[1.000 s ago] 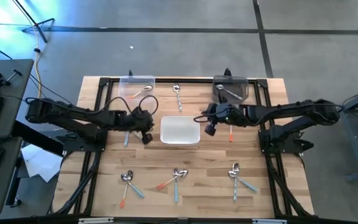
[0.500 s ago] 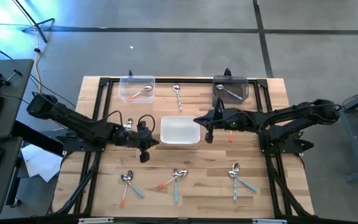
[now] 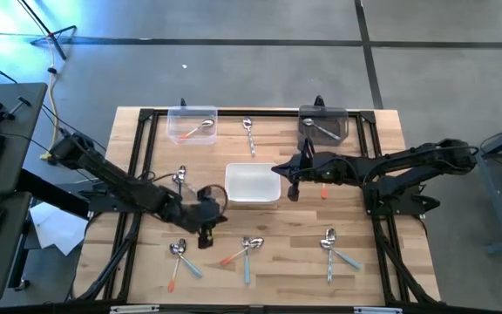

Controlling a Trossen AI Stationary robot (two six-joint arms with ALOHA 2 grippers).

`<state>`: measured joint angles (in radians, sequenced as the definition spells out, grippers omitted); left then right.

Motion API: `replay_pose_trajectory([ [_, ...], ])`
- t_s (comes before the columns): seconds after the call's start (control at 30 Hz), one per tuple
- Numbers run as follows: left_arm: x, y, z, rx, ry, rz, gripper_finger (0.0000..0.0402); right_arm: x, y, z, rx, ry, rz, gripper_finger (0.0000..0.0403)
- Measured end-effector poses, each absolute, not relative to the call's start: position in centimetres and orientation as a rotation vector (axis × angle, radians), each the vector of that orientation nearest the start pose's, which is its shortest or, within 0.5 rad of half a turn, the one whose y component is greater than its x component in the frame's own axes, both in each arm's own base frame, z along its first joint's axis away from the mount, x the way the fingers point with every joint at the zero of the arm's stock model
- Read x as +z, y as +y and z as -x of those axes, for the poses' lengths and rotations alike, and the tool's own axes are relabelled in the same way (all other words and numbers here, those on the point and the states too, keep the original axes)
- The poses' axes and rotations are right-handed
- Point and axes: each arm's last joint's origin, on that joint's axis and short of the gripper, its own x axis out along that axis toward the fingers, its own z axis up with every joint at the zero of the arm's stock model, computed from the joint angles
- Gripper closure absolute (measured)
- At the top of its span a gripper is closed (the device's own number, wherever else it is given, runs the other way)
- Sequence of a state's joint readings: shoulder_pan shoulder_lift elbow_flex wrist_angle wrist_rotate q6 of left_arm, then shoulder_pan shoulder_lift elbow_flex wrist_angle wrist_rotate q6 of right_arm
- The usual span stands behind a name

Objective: Sort silverware by color (type)
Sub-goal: Put the blue spoon into the white bin

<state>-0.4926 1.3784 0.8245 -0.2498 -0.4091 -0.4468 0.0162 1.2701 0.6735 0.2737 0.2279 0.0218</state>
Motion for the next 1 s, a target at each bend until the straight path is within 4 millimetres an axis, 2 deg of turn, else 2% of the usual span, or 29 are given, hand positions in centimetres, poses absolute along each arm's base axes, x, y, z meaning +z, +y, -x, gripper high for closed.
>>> replay_pose_trajectory([
  [0.23, 22.4, -14.3, -22.4, 0.069, 0.989, -0.025, 0.0401, 24.3, -0.5, -26.7, -0.212, 0.295, 0.095, 0.0402],
  [0.47, 22.0, -16.0, -19.7, -0.107, 1.221, -0.029, 0.0391, 24.9, -0.8, -26.4, -0.227, 0.275, 0.099, 0.0402],
  [0.73, 22.0, -17.8, -18.9, -0.239, 1.237, 0.012, 0.0308, 24.9, -0.8, -26.3, -0.226, 0.283, 0.099, 0.0402],
  [0.87, 22.0, -18.3, -18.6, -0.247, 1.187, -0.073, 0.0262, 24.9, -0.9, -26.3, -0.235, 0.284, 0.1, 0.0402],
  [1.0, 20.9, -19.0, -18.8, -0.263, 1.195, -0.154, 0.0233, 24.9, -0.9, -26.3, -0.238, 0.284, 0.101, 0.0402],
])
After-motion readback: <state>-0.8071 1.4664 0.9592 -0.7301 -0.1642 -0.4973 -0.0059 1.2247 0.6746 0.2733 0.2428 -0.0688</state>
